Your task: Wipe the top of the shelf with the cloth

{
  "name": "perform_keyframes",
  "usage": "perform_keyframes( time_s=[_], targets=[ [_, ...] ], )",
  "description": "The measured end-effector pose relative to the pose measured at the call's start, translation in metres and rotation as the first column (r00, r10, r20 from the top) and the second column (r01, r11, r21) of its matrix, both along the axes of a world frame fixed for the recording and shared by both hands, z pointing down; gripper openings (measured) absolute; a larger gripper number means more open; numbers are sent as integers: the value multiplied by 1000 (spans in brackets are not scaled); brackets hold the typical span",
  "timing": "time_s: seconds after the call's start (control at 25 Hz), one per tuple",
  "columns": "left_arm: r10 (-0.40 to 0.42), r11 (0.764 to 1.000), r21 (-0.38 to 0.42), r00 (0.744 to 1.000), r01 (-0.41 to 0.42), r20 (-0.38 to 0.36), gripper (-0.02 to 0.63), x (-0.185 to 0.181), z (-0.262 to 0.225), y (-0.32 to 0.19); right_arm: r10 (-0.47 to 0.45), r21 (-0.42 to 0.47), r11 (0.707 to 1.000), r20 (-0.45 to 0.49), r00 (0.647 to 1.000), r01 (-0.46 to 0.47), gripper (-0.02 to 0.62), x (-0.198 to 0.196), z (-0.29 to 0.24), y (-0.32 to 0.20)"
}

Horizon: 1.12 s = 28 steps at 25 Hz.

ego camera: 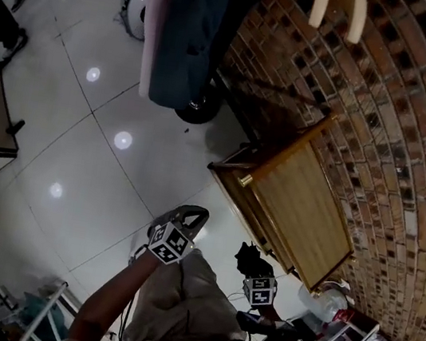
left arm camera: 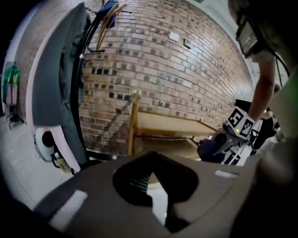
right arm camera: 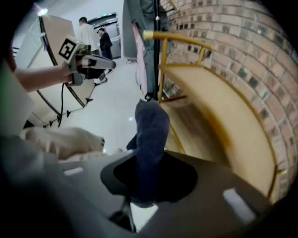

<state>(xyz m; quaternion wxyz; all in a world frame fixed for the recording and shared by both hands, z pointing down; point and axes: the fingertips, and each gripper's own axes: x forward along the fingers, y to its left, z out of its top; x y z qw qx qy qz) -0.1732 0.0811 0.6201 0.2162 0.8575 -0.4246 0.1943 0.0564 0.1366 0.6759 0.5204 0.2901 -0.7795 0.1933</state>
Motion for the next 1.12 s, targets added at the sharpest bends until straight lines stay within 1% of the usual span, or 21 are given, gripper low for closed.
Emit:
perform_keyframes(
  time_s=[0.08, 0.16, 0.28, 0.4, 0.48, 0.56, 0.64, 0.72, 0.76, 0.8, 0.84, 0.92, 1.04, 1.12],
  targets=[
    [46, 999, 22, 998, -46, 33, 3, -6, -53, 5, 40, 21, 999, 10, 999, -40, 91, -12, -51, -7],
    [85, 996, 27, 996, -87, 41, 3, -10, -103, 3, 66, 57, 996, 18, 998, -67, 91, -23, -101, -21],
    [113, 993, 32, 993, -114, 35, 3, -14, -176, -7, 39, 134, 990, 19, 999, -41, 91, -33, -173, -60],
    [141, 989, 48, 990, -142, 27, 3, -19, -245, -21, 27, 224, 974, 26, 999, -32, 91, -41, -246, -109],
    [153, 987, 55, 988, -152, -7, 3, -15, -292, -34, 56, 271, 961, 32, 998, -63, 91, -35, -293, -139],
    [162, 985, 73, 985, -158, -52, 3, -9, -331, -47, 112, 312, 942, 55, 992, -124, 91, -25, -340, -162],
    [172, 980, 111, 982, -163, -74, 3, -7, -363, -64, 158, 363, 914, 92, 983, -181, 89, -23, -389, -183],
    [185, 973, 154, 978, -170, -92, 3, -4, -403, -84, 167, 419, 884, 136, 977, -209, 89, -28, -439, -205],
    [199, 968, 174, 975, -180, -99, 3, 1, -423, -93, 176, 426, 877, 144, 974, -222, 89, -29, -457, -210],
    [218, 962, 193, 971, -195, -101, 3, 6, -440, -100, 193, 419, 877, 140, 971, -235, 89, -26, -470, -213],
    [238, 954, 211, 966, -213, -97, 3, 14, -456, -105, 207, 411, 878, 134, 969, -244, 89, -22, -481, -215],
    [287, 935, 240, 955, -262, -74, 3, 32, -479, -109, 224, 417, 869, 148, 963, -266, 89, -12, -504, -220],
    [360, 905, 255, 932, -342, -30, 3, 63, -495, -108, 288, 400, 849, 200, 936, -347, 89, 12, -526, -218],
    [376, 897, 257, 927, -360, -15, 3, 79, -499, -109, 317, 386, 839, 226, 921, -384, 89, 28, -535, -213]
  ],
)
